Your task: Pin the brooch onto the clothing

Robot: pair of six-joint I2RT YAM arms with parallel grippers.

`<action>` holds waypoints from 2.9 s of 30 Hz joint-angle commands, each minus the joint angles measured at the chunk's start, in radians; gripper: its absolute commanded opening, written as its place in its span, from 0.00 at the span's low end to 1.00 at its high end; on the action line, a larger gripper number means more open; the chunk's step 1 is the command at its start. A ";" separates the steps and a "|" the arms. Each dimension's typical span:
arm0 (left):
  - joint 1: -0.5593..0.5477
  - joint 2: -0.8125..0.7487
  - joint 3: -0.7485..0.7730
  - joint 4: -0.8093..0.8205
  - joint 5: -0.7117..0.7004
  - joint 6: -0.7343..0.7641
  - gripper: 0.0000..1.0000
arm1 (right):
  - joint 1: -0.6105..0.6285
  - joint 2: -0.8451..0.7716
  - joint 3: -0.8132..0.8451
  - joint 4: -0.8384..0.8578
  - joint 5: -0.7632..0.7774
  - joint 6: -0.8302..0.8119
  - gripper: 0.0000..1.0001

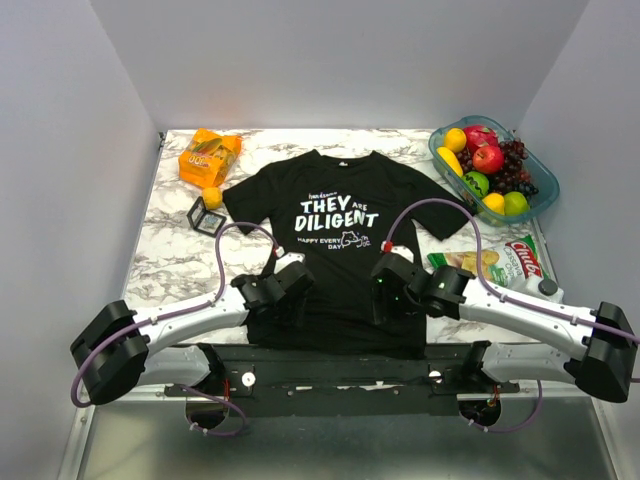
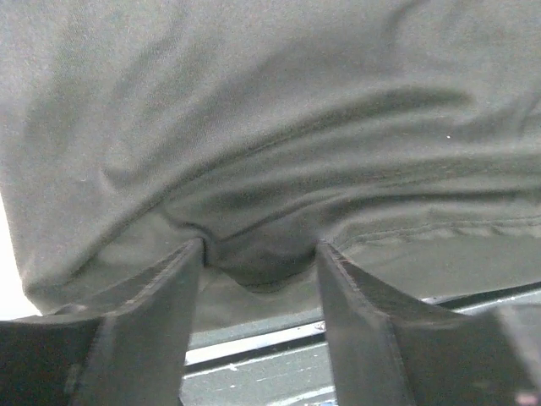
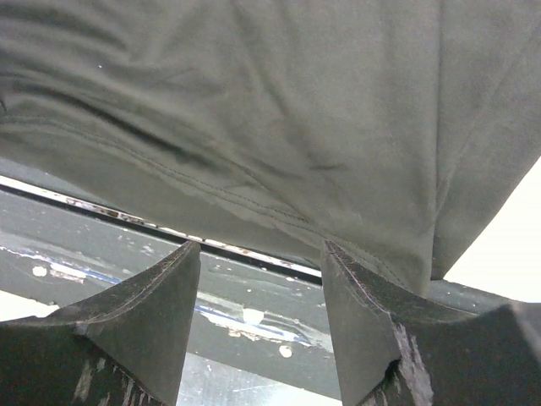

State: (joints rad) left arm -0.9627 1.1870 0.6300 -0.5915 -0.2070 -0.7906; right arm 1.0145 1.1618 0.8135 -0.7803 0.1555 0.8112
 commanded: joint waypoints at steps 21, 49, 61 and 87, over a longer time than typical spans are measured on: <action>-0.010 -0.150 0.000 -0.074 0.056 -0.065 0.00 | 0.001 -0.071 -0.063 -0.033 0.065 0.046 0.66; 0.004 -0.273 0.069 -0.244 0.035 -0.067 0.89 | 0.007 -0.088 -0.208 0.046 -0.080 0.068 0.63; 0.419 -0.129 0.324 -0.211 0.124 0.299 0.99 | -0.028 -0.137 -0.060 -0.001 0.030 -0.016 0.85; 0.811 0.540 0.847 -0.111 -0.091 0.689 0.88 | -0.691 -0.126 0.039 0.116 -0.267 -0.440 0.85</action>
State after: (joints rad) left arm -0.1654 1.6367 1.4464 -0.6918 -0.1959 -0.1688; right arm 0.3351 1.0225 0.8013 -0.6907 -0.0483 0.4198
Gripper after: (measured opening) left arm 0.925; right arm 0.854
